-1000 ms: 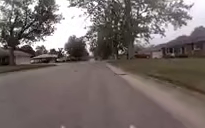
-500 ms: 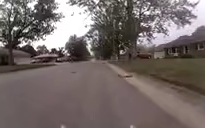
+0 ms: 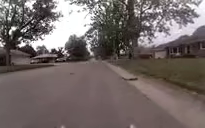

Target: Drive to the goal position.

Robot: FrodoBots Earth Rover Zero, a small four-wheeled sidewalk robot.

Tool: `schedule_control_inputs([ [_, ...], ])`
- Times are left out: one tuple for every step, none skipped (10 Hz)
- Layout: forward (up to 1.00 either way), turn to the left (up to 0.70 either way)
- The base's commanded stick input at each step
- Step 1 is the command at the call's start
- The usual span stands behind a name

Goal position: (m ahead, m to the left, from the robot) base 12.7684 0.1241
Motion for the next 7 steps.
schedule_control_inputs([
  [1.0, 0.0],
  [1.0, 0.0],
  [1.0, 0.0],
  [1.0, 0.0],
  [1.0, -0.11],
  [1.0, -0.25],
  [1.0, 0.0],
])
